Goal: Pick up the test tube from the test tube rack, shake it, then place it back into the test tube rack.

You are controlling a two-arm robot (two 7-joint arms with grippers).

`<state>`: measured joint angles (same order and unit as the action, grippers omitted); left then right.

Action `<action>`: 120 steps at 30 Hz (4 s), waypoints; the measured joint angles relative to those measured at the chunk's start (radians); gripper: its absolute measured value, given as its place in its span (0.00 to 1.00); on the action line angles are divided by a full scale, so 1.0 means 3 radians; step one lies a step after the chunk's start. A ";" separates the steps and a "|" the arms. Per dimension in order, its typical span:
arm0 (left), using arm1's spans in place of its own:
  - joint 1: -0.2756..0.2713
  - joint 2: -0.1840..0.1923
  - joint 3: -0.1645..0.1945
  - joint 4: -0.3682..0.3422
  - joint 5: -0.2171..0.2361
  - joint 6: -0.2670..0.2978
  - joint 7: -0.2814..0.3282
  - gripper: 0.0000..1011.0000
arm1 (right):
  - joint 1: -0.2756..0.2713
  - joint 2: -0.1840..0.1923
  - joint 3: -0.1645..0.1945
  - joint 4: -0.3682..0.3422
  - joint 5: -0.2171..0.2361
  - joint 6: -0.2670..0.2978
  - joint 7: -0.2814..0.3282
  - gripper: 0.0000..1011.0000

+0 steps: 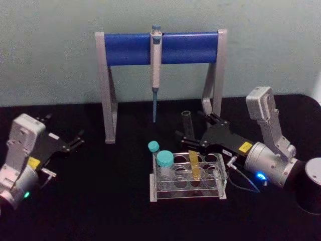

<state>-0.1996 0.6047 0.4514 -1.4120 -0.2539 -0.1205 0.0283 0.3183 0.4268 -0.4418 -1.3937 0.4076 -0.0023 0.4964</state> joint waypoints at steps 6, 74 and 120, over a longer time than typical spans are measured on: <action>0.0000 0.0000 0.0000 0.0000 0.0000 0.0000 0.0000 0.99 | 0.0039 -0.0029 -0.0001 0.0058 -0.0008 0.0062 0.0018 0.99; 0.0000 0.0000 0.0000 0.0000 0.0000 0.0000 0.0000 0.99 | 0.0042 -0.0035 -0.0005 0.0068 -0.0031 0.0062 0.0027 0.23; 0.0000 0.0000 0.0000 0.0000 0.0000 0.0000 0.0000 0.99 | -0.0200 -0.0025 0.0447 -0.0271 0.0128 -0.0631 -0.0048 0.23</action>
<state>-0.1995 0.6047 0.4514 -1.4120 -0.2539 -0.1205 0.0283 0.2582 0.4192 -0.3078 -1.4751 0.4460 -0.1914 0.4821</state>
